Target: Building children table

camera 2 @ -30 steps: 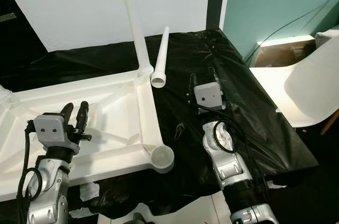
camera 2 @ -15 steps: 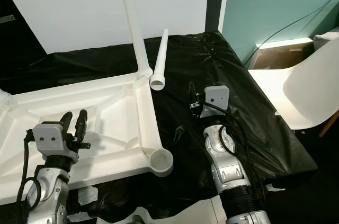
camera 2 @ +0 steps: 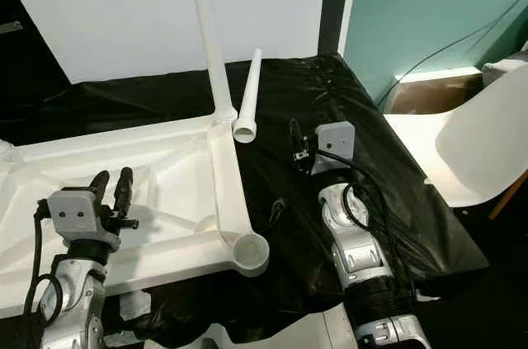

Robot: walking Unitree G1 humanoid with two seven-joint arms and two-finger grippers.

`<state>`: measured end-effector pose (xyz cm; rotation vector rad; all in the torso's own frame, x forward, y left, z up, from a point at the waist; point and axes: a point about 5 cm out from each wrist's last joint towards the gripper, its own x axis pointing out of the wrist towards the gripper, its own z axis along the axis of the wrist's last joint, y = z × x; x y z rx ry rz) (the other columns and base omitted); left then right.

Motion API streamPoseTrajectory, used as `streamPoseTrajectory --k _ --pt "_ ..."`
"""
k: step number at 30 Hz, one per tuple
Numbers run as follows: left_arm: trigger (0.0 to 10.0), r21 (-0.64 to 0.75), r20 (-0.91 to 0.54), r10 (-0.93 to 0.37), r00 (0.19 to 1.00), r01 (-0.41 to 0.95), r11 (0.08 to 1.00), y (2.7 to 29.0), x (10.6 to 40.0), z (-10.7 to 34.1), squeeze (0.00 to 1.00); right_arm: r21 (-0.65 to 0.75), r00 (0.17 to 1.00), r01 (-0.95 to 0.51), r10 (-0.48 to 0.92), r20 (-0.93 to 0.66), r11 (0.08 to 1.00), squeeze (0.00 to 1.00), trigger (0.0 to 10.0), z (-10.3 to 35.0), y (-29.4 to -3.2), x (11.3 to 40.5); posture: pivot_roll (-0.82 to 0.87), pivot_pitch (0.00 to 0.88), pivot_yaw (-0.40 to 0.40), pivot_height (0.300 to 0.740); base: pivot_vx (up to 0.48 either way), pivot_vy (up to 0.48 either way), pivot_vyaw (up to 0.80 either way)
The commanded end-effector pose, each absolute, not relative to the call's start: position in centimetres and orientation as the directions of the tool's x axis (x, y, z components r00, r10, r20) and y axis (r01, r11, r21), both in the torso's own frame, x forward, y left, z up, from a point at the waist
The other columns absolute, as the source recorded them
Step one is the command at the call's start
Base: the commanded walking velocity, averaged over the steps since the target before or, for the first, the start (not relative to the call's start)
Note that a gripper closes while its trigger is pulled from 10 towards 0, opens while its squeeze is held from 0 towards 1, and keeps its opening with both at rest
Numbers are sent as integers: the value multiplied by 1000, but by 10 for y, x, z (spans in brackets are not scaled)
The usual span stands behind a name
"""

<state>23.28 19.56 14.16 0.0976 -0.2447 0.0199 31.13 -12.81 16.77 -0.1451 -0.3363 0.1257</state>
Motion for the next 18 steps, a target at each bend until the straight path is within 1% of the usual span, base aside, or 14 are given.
streamPoseTrajectory --k 1,7,8,18 --pt "10000 54 241 143 960 -161 985 199 231 137 0 -162 942 -113 158 297 980 0 10000 166 -127 314 58 0 24 740 0 0 0" --pt "10000 53 236 141 962 -158 986 197 231 135 0 -170 941 -128 174 291 977 0 10000 166 -127 313 56 0 17 740 0 0 0" --pt "10000 49 239 141 961 -156 986 196 235 137 0 -175 939 -135 183 292 975 0 10000 167 -127 315 54 0 6 740 0 0 0" --pt "10000 29 242 158 957 -170 985 196 236 137 0 -163 934 -126 172 312 979 0 10000 173 -127 320 53 0 2 740 0 0 0"
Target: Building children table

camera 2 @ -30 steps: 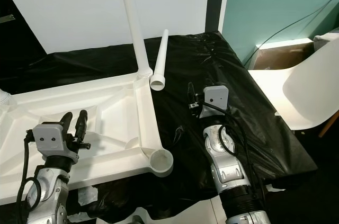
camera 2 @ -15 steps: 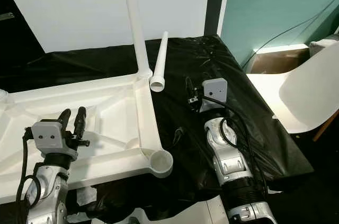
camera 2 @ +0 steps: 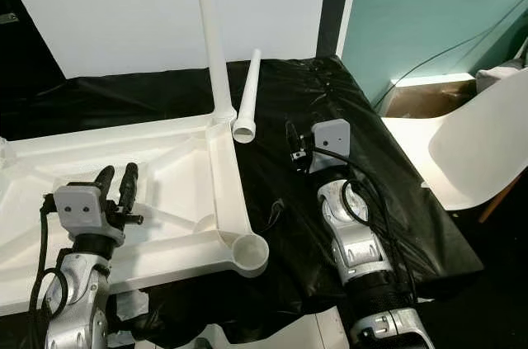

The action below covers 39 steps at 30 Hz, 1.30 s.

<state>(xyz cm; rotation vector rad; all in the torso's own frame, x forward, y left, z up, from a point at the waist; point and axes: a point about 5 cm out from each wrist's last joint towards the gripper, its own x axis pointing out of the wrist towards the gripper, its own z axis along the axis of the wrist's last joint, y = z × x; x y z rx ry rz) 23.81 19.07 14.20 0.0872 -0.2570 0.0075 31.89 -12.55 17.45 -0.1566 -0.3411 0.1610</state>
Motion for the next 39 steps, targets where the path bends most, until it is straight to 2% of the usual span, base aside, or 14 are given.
streamPoseTrajectory --k 1,13,17,23,31,37,39 --pt "10000 29 234 148 961 -159 987 194 232 135 0 -164 935 -129 175 307 978 0 10000 172 -127 319 56 0 1 740 0 0 0" --pt "10000 1 216 130 968 -133 991 190 218 131 0 -160 941 -136 178 288 978 0 10000 166 -125 316 68 0 4 740 0 0 0" --pt "10000 -38 211 138 968 -133 990 192 201 130 0 -157 944 -123 165 287 980 0 10000 165 -127 317 69 0 9 740 0 0 0" --pt "10000 -12 151 15 988 -13 1000 178 181 117 0 -153 946 -120 160 282 981 0 10000 163 -127 316 78 0 11 740 0 0 0" --pt "10000 -19 129 -14 992 17 1000 175 175 112 0 -151 945 -122 161 283 981 0 10000 163 -126 317 78 0 7 740 0 0 0" --pt "10000 -21 69 -123 990 125 992 166 165 103 0 -153 945 -121 161 284 981 0 10000 163 -126 319 79 0 6 740 0 0 0" --pt "10000 -16 59 -193 979 194 981 156 165 99 0 -153 945 -119 159 285 981 0 10000 163 -126 319 77 0 5 740 0 0 0"
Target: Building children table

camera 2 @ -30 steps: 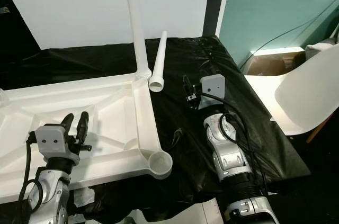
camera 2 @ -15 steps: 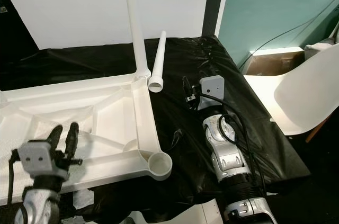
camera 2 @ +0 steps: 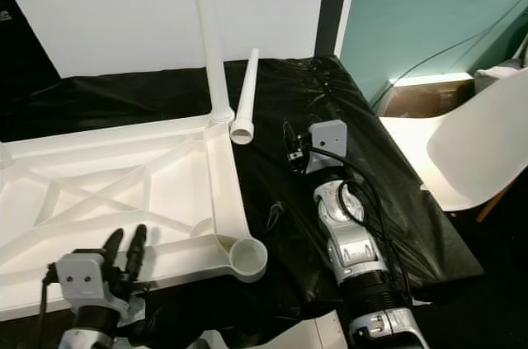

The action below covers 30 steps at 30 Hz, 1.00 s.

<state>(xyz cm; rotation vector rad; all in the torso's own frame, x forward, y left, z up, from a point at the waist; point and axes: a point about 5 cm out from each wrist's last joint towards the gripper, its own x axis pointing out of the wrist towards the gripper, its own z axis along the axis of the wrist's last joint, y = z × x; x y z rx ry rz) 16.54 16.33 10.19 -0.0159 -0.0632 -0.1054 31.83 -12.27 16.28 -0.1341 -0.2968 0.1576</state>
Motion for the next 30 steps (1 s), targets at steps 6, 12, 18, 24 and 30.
streamPoseTrajectory --k 6,12,18,24,30 --pt "10000 9 97 -223 970 223 975 147 173 101 0 -153 945 -119 159 286 981 0 10000 163 -126 320 76 0 1 740 0 0 0" --pt "10000 -30 137 -231 963 237 971 137 185 104 0 -156 944 -118 160 288 981 0 10000 164 -126 322 71 0 -6 740 0 0 0" --pt "10000 20 156 -165 974 163 986 135 205 110 0 -158 943 -115 158 294 981 0 10000 167 -126 325 64 0 -4 740 0 0 0" --pt "10000 50 112 -20 994 14 999 136 236 106 0 -162 939 -117 163 302 980 0 10000 168 -123 327 53 0 -7 740 0 0 0" --pt "10000 -150 121 87 989 -68 986 146 258 116 0 -173 937 -121 170 306 977 0 10000 170 -121 330 47 0 -7 740 0 0 0"
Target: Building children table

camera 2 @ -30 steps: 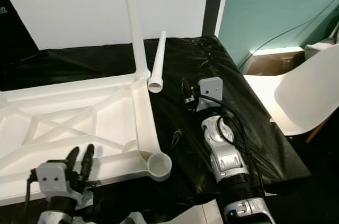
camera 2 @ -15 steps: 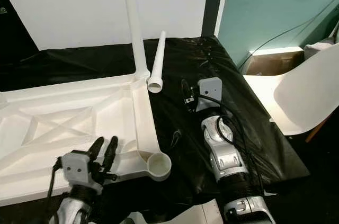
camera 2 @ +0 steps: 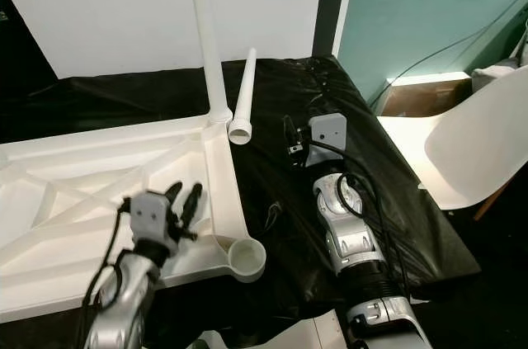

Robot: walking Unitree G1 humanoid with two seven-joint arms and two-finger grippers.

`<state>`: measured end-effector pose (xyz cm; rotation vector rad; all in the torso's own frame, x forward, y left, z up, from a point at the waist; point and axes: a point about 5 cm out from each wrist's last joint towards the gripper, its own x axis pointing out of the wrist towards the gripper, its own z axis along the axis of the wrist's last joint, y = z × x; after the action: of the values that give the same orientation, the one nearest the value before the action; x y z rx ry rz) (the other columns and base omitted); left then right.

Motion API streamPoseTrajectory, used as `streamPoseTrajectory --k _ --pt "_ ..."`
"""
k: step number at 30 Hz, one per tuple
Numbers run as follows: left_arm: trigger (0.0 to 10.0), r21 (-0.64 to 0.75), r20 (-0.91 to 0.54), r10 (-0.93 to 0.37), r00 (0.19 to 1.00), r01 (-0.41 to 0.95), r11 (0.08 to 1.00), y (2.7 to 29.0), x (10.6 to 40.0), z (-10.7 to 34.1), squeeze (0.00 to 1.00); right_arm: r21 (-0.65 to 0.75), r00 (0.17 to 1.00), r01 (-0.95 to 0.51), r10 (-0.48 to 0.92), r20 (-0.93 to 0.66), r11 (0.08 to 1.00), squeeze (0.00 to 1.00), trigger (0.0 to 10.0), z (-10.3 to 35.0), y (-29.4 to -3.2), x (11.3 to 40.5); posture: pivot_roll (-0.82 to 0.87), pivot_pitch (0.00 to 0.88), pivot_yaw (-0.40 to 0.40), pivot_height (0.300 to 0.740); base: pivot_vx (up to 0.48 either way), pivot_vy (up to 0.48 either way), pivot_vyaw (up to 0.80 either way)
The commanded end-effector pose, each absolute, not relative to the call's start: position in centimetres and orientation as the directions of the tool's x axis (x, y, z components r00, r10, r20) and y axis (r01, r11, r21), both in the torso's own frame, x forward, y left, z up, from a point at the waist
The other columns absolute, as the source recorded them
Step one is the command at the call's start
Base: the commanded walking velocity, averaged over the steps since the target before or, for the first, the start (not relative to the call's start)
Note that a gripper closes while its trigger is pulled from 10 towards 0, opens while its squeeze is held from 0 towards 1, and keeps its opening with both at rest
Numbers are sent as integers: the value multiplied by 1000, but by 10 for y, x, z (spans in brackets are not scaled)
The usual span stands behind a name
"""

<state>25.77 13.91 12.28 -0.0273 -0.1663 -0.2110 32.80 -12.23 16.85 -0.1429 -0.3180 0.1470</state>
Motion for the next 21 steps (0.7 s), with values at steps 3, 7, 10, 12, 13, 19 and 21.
streamPoseTrajectory --k 3,7,10,12,13,19,21 --pt "10000 -194 100 162 982 -141 971 159 265 117 0 -183 933 -126 179 312 975 0 10000 170 -119 330 44 0 -1 740 0 0 0" --pt "10000 -165 139 161 977 -138 977 165 266 123 0 -186 934 -123 177 310 975 0 10000 168 -119 329 48 0 6 740 0 0 0" --pt "10000 -175 145 173 974 -147 974 167 267 125 0 -186 934 -123 177 310 975 0 10000 167 -119 328 54 0 10 740 0 0 0" --pt "10000 -147 142 177 974 -156 977 167 267 125 0 -186 934 -124 178 309 975 0 10000 167 -119 327 56 4 12 740 0 0 0" --pt "10000 -147 142 177 974 -156 977 167 267 125 0 -186 934 -124 178 309 975 0 10000 167 -119 327 56 4 12 740 0 0 0" --pt "10000 -126 176 152 973 -131 983 160 268 133 0 -194 935 -123 179 305 973 0 10000 166 -118 328 56 38 22 740 0 0 0" --pt "10000 -132 196 139 971 -114 985 158 268 136 0 -199 935 -120 178 307 973 0 10000 167 -119 329 54 45 24 740 0 0 0"
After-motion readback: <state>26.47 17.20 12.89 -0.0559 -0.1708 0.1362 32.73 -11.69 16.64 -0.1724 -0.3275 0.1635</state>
